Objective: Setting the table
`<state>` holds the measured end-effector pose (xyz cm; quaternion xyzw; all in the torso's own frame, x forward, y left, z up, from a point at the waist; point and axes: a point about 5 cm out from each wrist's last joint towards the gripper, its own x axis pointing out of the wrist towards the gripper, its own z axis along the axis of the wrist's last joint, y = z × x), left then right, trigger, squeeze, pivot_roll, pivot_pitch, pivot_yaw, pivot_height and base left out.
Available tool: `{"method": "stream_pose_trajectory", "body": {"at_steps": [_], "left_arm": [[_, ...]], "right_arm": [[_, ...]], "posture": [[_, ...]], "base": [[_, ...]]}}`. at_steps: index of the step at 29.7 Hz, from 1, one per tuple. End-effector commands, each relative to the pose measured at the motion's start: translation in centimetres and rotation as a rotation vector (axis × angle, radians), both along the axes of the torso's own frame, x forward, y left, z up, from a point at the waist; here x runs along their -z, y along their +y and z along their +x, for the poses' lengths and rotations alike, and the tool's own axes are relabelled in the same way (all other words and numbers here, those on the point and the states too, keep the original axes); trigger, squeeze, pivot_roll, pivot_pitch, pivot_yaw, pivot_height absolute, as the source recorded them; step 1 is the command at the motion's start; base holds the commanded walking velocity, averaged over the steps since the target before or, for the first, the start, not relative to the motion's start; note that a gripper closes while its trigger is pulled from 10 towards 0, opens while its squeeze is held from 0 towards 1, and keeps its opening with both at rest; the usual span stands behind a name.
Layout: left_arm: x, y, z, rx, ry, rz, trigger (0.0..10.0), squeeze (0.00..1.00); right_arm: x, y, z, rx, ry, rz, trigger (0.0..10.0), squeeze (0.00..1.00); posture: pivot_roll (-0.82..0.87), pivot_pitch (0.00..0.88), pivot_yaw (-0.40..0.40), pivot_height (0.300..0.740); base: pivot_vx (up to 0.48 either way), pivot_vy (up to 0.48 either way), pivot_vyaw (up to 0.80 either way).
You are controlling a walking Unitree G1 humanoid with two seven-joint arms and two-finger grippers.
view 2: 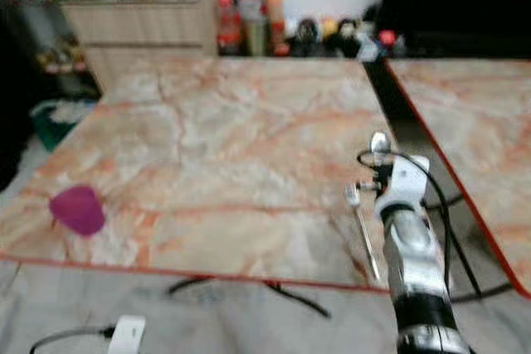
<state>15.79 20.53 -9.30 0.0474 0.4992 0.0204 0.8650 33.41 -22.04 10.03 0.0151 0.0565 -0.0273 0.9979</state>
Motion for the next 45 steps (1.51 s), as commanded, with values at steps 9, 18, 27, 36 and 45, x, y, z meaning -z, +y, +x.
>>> {"method": "stream_pose_trajectory", "body": {"at_steps": [9, 18, 27, 36, 45], "left_arm": [[-0.23, -0.66, 0.78, 0.013, -0.024, -0.029, 10.0, 0.0], [-0.26, -0.71, 0.82, 0.005, -0.035, -0.041, 10.0, 0.0], [-0.26, -0.65, 0.8, 0.018, -0.033, -0.028, 10.0, 0.0], [-0.26, -0.65, 0.8, 0.018, -0.031, -0.026, 10.0, 0.0], [-0.26, -0.68, 0.81, 0.021, -0.032, -0.025, 10.0, 0.0]], "right_arm": [[-0.56, -1.52, -0.16, 0.04, -0.012, -0.022, 10.0, 0.0], [-0.44, -1.58, -0.22, 0.046, -0.007, -0.013, 10.0, 0.0], [-0.37, -1.54, -0.21, 0.045, -0.002, -0.013, 10.0, 0.0], [-0.31, -1.55, -0.21, 0.045, 0.003, -0.014, 10.0, 0.0], [-0.33, -1.58, -0.22, 0.046, 0.001, -0.014, 10.0, 0.0]], "posture": [[0.02, 0.0, -0.003, 0.736], [0.02, 0.0, -0.003, 0.736], [0.02, 0.0, -0.003, 0.736], [0.02, 0.0, -0.003, 0.736], [0.01, 0.0, -0.004, 0.736]], "base": [[0.233, -0.292, 0.0], [0.0, -0.421, 0.0], [0.055, -0.446, 0.0], [0.289, -0.37, 0.0], [0.328, -0.346, 0.0]]}}
